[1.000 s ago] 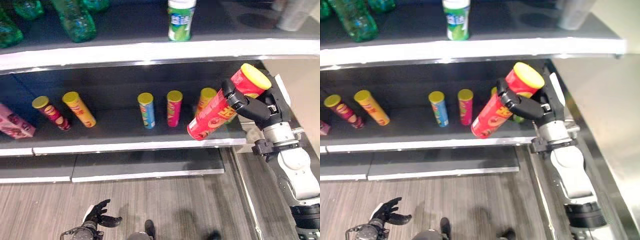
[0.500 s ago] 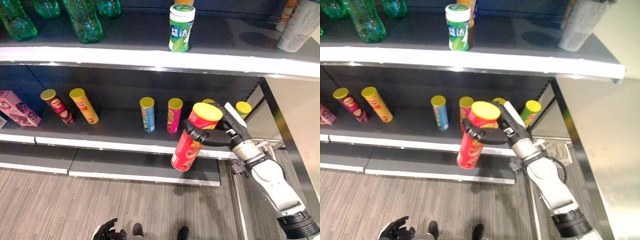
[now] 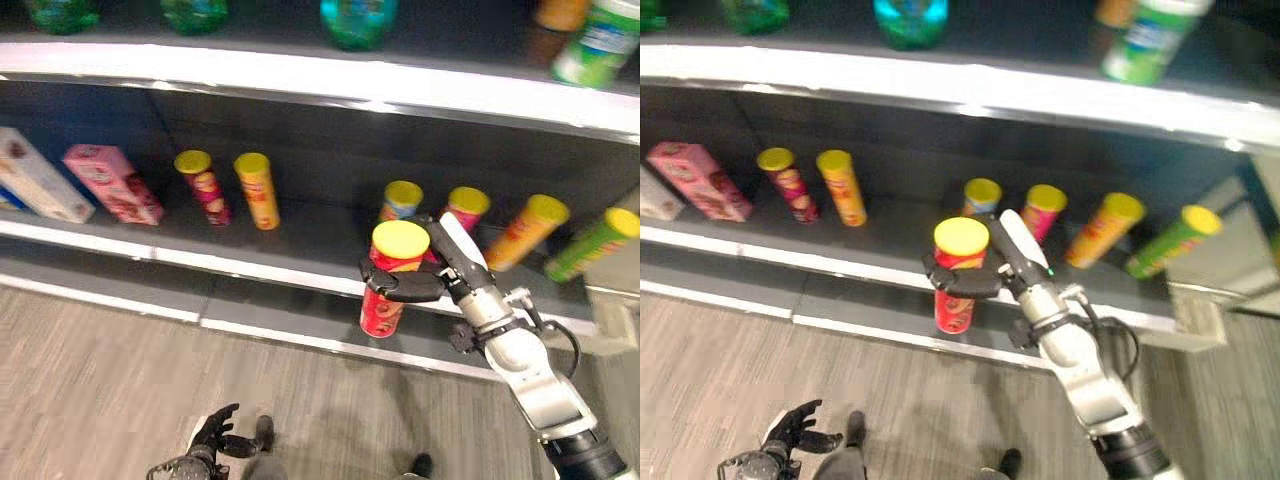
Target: Put the goods on the table back onto the shelves and tidy them up.
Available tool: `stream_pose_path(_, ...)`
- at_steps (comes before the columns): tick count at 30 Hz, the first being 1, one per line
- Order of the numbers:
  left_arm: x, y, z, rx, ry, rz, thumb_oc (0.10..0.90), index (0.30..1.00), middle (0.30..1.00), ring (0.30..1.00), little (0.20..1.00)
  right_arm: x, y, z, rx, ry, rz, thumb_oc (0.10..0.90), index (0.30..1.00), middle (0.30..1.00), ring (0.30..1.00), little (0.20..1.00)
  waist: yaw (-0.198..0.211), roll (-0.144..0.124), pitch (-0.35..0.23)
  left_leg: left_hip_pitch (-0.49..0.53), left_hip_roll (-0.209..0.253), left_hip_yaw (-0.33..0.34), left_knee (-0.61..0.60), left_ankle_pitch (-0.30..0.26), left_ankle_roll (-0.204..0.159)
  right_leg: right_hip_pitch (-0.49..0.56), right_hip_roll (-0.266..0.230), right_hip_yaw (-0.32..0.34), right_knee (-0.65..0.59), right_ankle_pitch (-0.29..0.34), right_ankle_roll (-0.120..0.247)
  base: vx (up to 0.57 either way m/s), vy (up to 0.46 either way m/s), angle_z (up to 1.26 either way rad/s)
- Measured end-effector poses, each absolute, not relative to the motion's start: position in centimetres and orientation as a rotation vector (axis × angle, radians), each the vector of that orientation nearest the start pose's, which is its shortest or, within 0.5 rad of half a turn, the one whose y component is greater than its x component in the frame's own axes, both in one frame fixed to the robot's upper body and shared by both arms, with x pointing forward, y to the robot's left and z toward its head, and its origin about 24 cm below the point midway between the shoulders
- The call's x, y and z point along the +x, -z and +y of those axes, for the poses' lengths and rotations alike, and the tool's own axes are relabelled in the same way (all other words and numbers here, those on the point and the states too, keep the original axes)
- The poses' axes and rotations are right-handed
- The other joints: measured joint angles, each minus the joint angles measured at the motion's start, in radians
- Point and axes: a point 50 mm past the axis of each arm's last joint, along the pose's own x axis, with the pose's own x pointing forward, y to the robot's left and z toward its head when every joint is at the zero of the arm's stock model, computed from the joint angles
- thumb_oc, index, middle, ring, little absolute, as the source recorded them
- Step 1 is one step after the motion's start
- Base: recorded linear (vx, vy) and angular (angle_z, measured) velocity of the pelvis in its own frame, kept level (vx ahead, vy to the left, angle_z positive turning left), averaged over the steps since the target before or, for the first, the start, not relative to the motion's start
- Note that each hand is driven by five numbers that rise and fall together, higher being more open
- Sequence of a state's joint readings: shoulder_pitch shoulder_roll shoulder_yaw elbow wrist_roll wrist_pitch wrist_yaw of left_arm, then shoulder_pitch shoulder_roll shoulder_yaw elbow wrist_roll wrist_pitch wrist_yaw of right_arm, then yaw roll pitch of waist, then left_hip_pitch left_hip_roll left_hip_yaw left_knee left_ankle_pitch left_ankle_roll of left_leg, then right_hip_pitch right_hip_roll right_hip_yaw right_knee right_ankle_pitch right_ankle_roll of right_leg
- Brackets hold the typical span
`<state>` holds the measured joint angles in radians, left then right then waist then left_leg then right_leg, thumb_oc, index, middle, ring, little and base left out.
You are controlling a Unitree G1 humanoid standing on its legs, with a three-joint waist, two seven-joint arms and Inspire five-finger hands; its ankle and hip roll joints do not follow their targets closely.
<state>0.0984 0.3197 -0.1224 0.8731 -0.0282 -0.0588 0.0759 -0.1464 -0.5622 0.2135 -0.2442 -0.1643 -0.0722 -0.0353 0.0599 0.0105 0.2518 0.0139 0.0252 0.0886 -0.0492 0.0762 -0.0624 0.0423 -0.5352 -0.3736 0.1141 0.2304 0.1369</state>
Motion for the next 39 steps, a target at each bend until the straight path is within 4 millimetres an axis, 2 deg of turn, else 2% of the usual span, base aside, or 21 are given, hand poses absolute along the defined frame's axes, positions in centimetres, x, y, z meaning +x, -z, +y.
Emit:
stream_pose_path(1, 12.7, 12.5, 26.3, 0.375, -0.137, 0.911, 0.800, 0.900, 0.900, 0.900, 0.900, 26.2, -13.9, -15.7, -0.703, -0.274, -0.456, 0.400, 0.300, 0.300, 0.300, 0.300, 0.003, 0.006, -0.001, 0.000, -0.007, -0.001, -0.002, 0.000, 0.004, -0.023, 0.020, -0.006, 0.014, -0.054, 0.021, 0.04, 0.331, -0.32)
stream_pose_path(2, 12.6, 12.0, 27.6, 0.405, -0.175, 0.908, 0.800, 0.900, 0.900, 0.900, 0.900, 26.2, -14.0, -15.1, -0.719, -0.292, -0.473, 0.400, 0.300, 0.300, 0.300, 0.300, 0.017, 0.002, 0.000, 0.005, -0.027, 0.012, 0.005, -0.012, 0.036, -0.038, 0.039, -0.028, 0.030, -0.051, 0.019, 0.03, 0.176, -0.06)
stream_pose_path(3, 12.3, 11.6, 28.8, 0.424, -0.209, 0.909, 0.800, 0.900, 0.900, 0.900, 0.900, 26.3, -13.9, -15.0, -0.736, -0.297, -0.469, 0.400, 0.300, 0.300, 0.300, 0.300, 0.033, 0.001, -0.003, 0.027, -0.050, 0.027, 0.007, -0.033, 0.063, -0.056, 0.045, -0.068, 0.077, -0.020, -0.003, 0.04, 0.198, -0.17)
stream_pose_path(4, 11.3, 11.7, 29.0, 0.430, -0.211, 0.931, 0.800, 0.900, 0.900, 0.900, 0.900, 26.3, -13.8, -15.0, -0.738, -0.288, -0.473, 0.400, 0.300, 0.300, 0.300, 0.300, 0.028, 0.027, 0.000, 0.051, -0.038, 0.027, -0.011, -0.038, 0.074, -0.108, 0.050, 0.003, 0.173, -0.045, 0.033, 0.02, 0.047, -0.25)
stream_pose_path(5, 11.2, 11.8, 29.0, 0.430, -0.216, 0.944, 0.800, 0.900, 0.900, 0.900, 0.900, 26.4, -13.6, -15.0, -0.742, -0.287, -0.464, 0.400, 0.300, 0.300, 0.300, 0.300, 0.022, 0.034, 0.001, 0.059, -0.025, 0.028, -0.017, -0.037, 0.075, -0.129, 0.087, 0.023, 0.204, -0.128, 0.035, 0.03, -0.036, -0.26)
stream_pose_path(6, 10.9, 11.9, 29.1, 0.432, -0.221, 0.951, 0.800, 0.900, 0.900, 0.900, 0.900, 26.7, -13.5, -15.1, -0.753, -0.285, -0.458, 0.400, 0.300, 0.300, 0.300, 0.300, 0.020, 0.035, 0.001, 0.065, -0.008, 0.033, -0.022, -0.037, 0.075, -0.138, 0.137, 0.025, 0.158, -0.176, 0.040, 0.04, -0.077, -0.10)
stream_pose_path(7, 11.0, 12.0, 28.9, 0.432, -0.217, 0.952, 0.800, 0.900, 0.900, 0.900, 0.900, 26.9, -13.4, -15.2, -0.768, -0.276, -0.455, 0.400, 0.300, 0.300, 0.300, 0.300, 0.015, 0.029, -0.001, 0.064, -0.002, 0.032, -0.021, -0.037, 0.073, -0.131, 0.185, 0.025, 0.082, -0.178, 0.045, 0.13, -0.105, 0.15)
stream_pose_path(8, 11.3, 12.0, 28.5, 0.423, -0.211, 0.938, 0.800, 0.900, 0.900, 0.900, 0.900, 27.1, -13.2, -15.4, -0.771, -0.261, -0.444, 0.400, 0.300, 0.300, 0.300, 0.300, 0.001, 0.009, -0.006, 0.061, -0.012, 0.010, -0.018, -0.037, 0.073, -0.101, 0.227, 0.046, -0.035, -0.162, 0.035, 0.15, -0.107, 0.51)
stream_pose_path(10, 11.8, 12.1, 27.5, 0.392, -0.205, 0.910, 0.800, 0.900, 0.900, 0.900, 0.900, 27.3, -12.7, -15.5, -0.780, -0.253, -0.420, 0.400, 0.300, 0.300, 0.300, 0.300, -0.005, -0.026, -0.018, 0.077, -0.038, -0.014, -0.028, -0.041, 0.061, -0.055, 0.243, 0.077, -0.135, -0.126, 0.018, 0.13, -0.115, 0.47)
stream_pose_path(11, 11.7, 12.4, 26.7, 0.372, -0.197, 0.914, 0.800, 0.900, 0.900, 0.900, 0.900, 27.3, -12.3, -15.3, -0.795, -0.263, -0.411, 0.400, 0.300, 0.300, 0.300, 0.300, 0.010, -0.038, -0.027, 0.089, -0.040, -0.013, -0.029, -0.046, 0.050, -0.031, 0.246, 0.076, -0.168, -0.084, 0.030, 0.09, -0.112, 0.05)
stream_pose_path(14, 10.0, 13.4, 24.6, 0.331, -0.148, 0.957, 0.800, 0.900, 0.900, 0.900, 0.900, 27.3, -11.9, -15.2, -0.831, -0.262, -0.412, 0.400, 0.300, 0.300, 0.300, 0.300, 0.029, -0.011, -0.036, 0.083, 0.022, -0.021, -0.036, -0.045, 0.008, -0.015, 0.317, 0.054, -0.207, -0.077, -0.003, 0.07, -0.102, 0.00)
stream_pose_path(16, 8.9, 13.7, 23.8, 0.309, -0.139, 0.979, 0.800, 0.900, 0.900, 0.900, 0.900, 27.4, -11.7, -15.5, -0.862, -0.228, -0.411, 0.400, 0.300, 0.300, 0.300, 0.300, 0.027, -0.005, -0.037, 0.071, 0.051, -0.039, -0.041, -0.041, -0.007, -0.012, 0.346, 0.032, -0.208, -0.088, -0.020, 0.04, -0.078, 0.23)
stream_pose_path(17, 8.7, 13.8, 23.7, 0.302, -0.145, 0.980, 0.800, 0.900, 0.900, 0.900, 0.900, 27.9, -11.8, -15.8, -0.883, -0.193, -0.420, 0.400, 0.300, 0.300, 0.300, 0.300, 0.040, 0.002, -0.036, 0.066, 0.063, -0.046, -0.040, -0.037, -0.013, -0.015, 0.358, 0.020, -0.208, -0.092, -0.026, 0.02, -0.072, 0.23)
stream_pose_path(20, 9.3, 13.5, 23.4, 0.303, -0.136, 0.955, 0.800, 0.900, 0.900, 0.900, 0.900, 28.9, -12.0, -15.8, -0.881, -0.096, -0.444, 0.400, 0.300, 0.300, 0.300, 0.300, 0.054, 0.029, -0.026, 0.040, 0.062, -0.075, -0.040, -0.031, -0.021, -0.021, 0.354, -0.008, -0.207, -0.093, -0.027, -0.02, -0.028, 0.26)
stream_pose_path(22, 9.6, 13.4, 23.6, 0.310, -0.144, 0.944, 0.800, 0.900, 0.900, 0.900, 0.900, 29.2, -12.3, -15.8, -0.903, -0.061, -0.466, 0.400, 0.300, 0.300, 0.300, 0.300, 0.089, 0.047, -0.017, 0.028, 0.061, -0.083, -0.040, -0.029, -0.023, -0.029, 0.354, -0.013, -0.207, -0.093, -0.028, -0.06, -0.012, 0.24)
stream_pose_path(25, 10.1, 13.3, 23.3, 0.335, -0.128, 0.926, 0.800, 0.900, 0.900, 0.900, 0.900, 30.6, -13.9, -15.6, -0.913, 0.052, -0.543, 0.400, 0.300, 0.300, 0.300, 0.300, 0.106, 0.074, 0.011, -0.032, 0.055, -0.112, -0.025, -0.022, -0.026, -0.063, 0.348, -0.037, -0.207, -0.089, -0.032, -0.09, 0.015, 0.21)
stream_pose_path(26, 10.6, 13.2, 23.0, 0.340, -0.114, 0.912, 0.800, 0.900, 0.900, 0.900, 0.900, 31.3, -14.7, -16.1, -0.918, 0.122, -0.563, 0.400, 0.300, 0.300, 0.300, 0.300, 0.123, 0.086, 0.032, -0.049, 0.052, -0.113, -0.023, -0.020, -0.026, -0.081, 0.345, -0.039, -0.207, -0.085, -0.034, -0.08, 0.024, 0.23)
stream_pose_path(28, 10.7, 13.1, 22.9, 0.349, -0.103, 0.904, 0.800, 0.900, 0.900, 0.900, 0.900, 31.7, -15.0, -16.8, -0.924, 0.182, -0.557, 0.400, 0.300, 0.300, 0.300, 0.300, 0.137, 0.101, 0.047, -0.068, 0.046, -0.126, -0.020, -0.018, -0.025, -0.091, 0.338, -0.055, -0.207, -0.085, -0.034, -0.07, 0.030, 0.16)
stream_pose_path(31, 12.3, 12.4, 22.8, 0.359, -0.098, 0.833, 0.800, 0.900, 0.900, 0.900, 0.900, 32.2, -16.6, -18.2, -0.915, 0.323, -0.598, 0.400, 0.300, 0.300, 0.300, 0.300, 0.149, 0.125, 0.114, -0.080, 0.041, -0.132, -0.019, -0.017, -0.024, -0.097, 0.332, -0.062, -0.207, -0.084, -0.033, -0.05, 0.031, 0.09)
stream_pose_path(34, 13.4, 11.7, 22.6, 0.358, -0.092, 0.776, 0.800, 0.900, 0.900, 0.900, 0.900, 32.2, -17.7, -20.3, -0.894, 0.476, -0.601, 0.400, 0.300, 0.300, 0.300, 0.300, 0.146, 0.145, 0.135, -0.125, 0.028, -0.144, -0.019, -0.014, -0.020, -0.133, 0.319, -0.078, -0.207, -0.082, -0.030, -0.03, 0.026, 0.13)
stream_pose_path(39, 15.1, 10.9, 22.3, 0.356, -0.085, 0.711, 0.800, 0.900, 0.900, 0.900, 0.900, 32.0, -18.6, -22.1, -0.894, 0.604, -0.615, 0.400, 0.300, 0.300, 0.300, 0.300, 0.143, 0.167, 0.150, -0.145, 0.010, -0.135, -0.005, -0.014, -0.020, -0.144, 0.303, -0.085, -0.207, -0.082, -0.030, -0.03, 0.033, 0.07)
